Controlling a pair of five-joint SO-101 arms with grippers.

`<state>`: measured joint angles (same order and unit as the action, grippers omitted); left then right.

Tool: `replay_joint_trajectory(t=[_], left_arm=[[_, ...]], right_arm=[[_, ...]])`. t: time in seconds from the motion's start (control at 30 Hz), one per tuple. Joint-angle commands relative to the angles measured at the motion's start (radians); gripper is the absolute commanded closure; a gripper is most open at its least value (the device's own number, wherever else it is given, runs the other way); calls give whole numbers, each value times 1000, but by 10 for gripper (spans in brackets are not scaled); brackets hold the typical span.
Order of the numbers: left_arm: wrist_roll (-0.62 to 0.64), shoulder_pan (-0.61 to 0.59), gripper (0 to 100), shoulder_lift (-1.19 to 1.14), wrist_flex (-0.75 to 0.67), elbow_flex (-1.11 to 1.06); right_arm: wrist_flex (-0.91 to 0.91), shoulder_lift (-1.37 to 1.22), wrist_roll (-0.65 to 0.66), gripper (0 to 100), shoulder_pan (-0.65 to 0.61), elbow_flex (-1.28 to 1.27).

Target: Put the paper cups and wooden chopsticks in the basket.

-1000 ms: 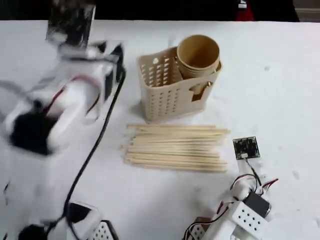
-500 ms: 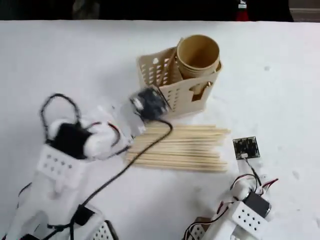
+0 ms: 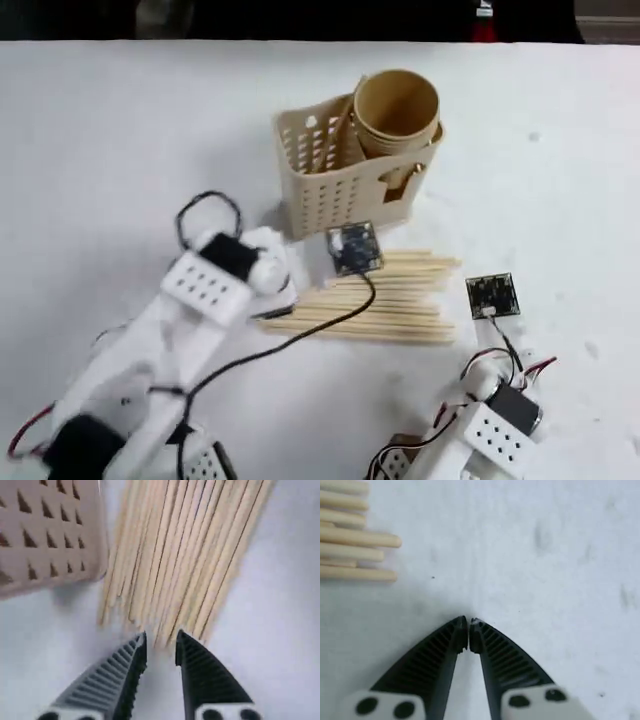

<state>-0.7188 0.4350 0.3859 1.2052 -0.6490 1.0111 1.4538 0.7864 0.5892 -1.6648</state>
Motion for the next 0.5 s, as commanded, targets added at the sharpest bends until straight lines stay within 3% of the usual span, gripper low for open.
replay_joint_trajectory(t=[0.0, 0.27, 0.47], left_arm=[[-6, 39, 891, -189, -38, 164], [-5, 42, 891, -458, -141, 229], [-12, 16, 893, -504, -147, 224]], right_arm=[[-16, 5, 12, 974, 19, 3], [-16, 5, 12, 974, 19, 3], [-16, 5, 12, 974, 19, 3]])
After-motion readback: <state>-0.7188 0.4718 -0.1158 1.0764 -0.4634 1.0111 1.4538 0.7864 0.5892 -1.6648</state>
